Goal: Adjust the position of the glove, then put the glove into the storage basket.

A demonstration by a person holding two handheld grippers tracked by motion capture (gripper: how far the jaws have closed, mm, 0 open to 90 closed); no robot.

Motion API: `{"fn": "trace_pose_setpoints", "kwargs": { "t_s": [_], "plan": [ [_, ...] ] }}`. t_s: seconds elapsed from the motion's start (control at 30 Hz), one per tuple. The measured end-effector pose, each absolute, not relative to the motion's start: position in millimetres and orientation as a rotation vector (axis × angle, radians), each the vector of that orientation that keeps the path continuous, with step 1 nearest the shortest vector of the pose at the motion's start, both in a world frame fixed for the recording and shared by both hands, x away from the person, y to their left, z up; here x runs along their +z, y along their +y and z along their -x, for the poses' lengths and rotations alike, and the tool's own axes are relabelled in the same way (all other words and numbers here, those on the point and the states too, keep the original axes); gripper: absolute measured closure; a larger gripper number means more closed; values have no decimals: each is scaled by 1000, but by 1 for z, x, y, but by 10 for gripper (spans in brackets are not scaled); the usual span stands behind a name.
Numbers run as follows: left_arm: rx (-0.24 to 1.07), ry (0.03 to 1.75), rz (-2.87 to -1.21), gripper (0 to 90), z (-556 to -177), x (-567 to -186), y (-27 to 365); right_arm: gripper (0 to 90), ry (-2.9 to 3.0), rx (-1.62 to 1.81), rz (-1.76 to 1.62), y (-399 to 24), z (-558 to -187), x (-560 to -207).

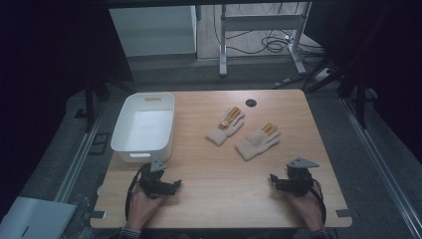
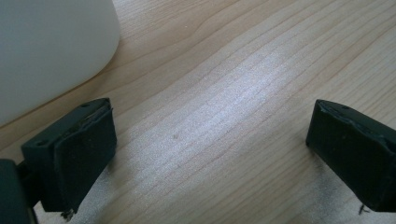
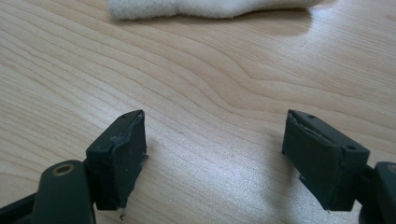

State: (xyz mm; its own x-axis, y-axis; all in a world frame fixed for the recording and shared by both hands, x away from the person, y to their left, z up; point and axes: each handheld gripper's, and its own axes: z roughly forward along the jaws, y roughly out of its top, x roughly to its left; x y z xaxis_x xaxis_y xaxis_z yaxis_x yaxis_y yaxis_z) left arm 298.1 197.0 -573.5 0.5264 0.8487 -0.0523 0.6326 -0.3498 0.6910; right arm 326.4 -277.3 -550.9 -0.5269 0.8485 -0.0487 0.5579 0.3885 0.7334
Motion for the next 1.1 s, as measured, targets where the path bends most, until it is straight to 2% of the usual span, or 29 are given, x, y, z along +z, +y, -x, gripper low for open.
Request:
{"fn": "trace_pose_setpoints", "kwargs": {
  "t_s": [0.83, 1.1],
  "plan": [
    [424, 1210, -2094, 24, -298, -573, 198, 224, 2233, 969, -1258, -279, -335, -544],
    [424, 1210, -2093, 24, -298, -573, 198, 289, 2231, 992, -1274, -277, -345, -538]
  ]
}}
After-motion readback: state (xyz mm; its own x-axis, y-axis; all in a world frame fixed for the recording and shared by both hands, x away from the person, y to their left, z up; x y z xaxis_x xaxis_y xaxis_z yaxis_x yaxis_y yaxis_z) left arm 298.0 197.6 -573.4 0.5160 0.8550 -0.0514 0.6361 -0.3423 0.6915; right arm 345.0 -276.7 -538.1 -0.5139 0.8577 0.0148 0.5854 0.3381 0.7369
